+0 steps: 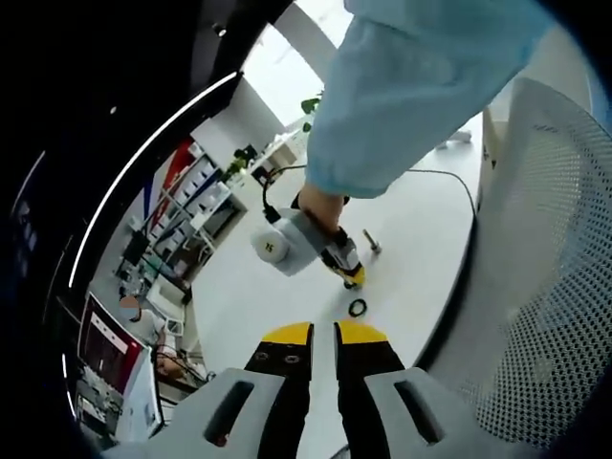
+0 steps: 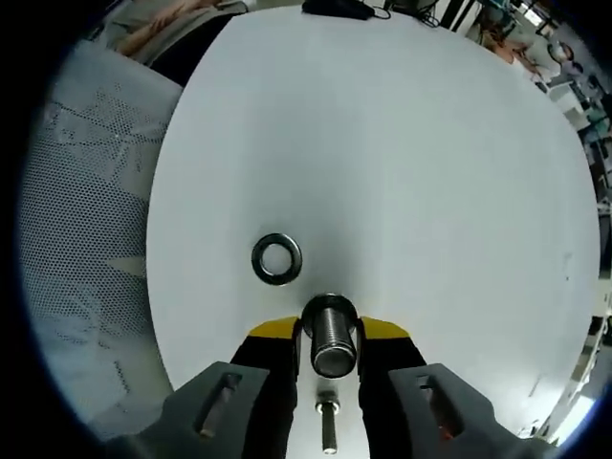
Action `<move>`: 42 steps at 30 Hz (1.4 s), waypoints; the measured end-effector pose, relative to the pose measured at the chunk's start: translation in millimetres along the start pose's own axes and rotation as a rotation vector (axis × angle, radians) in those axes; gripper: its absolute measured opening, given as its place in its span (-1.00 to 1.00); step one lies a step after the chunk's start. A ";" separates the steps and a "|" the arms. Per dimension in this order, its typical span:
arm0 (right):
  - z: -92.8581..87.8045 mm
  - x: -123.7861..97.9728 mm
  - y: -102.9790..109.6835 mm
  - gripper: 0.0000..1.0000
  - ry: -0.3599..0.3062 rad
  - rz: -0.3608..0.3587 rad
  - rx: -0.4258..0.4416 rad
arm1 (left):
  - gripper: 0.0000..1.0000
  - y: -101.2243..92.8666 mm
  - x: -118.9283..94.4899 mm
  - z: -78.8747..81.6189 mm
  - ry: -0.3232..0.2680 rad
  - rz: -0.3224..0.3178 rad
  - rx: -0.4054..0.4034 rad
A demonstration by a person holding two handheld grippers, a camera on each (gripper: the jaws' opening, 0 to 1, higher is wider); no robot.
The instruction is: Place the washer onto the threaded stud by aligning its center hole with the stud, sliding it down to the base, and recovering from edge contact or off-axis alignment until the washer reaches the visible bottom stop.
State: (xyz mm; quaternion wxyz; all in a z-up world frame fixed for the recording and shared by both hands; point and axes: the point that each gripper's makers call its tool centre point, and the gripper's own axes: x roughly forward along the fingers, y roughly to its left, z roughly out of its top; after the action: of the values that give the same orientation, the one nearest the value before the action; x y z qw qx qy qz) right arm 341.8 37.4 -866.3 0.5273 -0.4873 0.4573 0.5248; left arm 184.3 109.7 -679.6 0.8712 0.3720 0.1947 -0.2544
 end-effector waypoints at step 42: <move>47.6 -11.1 45.2 -0.25 -0.112 0.038 -0.259 | -0.88 1.4 -1.2 0.1 -0.006 0.013 0.009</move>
State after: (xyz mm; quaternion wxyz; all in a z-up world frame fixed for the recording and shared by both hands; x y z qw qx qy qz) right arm 294.9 82.4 -851.7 0.4743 -0.5126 0.3649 0.6157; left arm 184.2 110.9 -678.1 0.8716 0.3766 0.1885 -0.2508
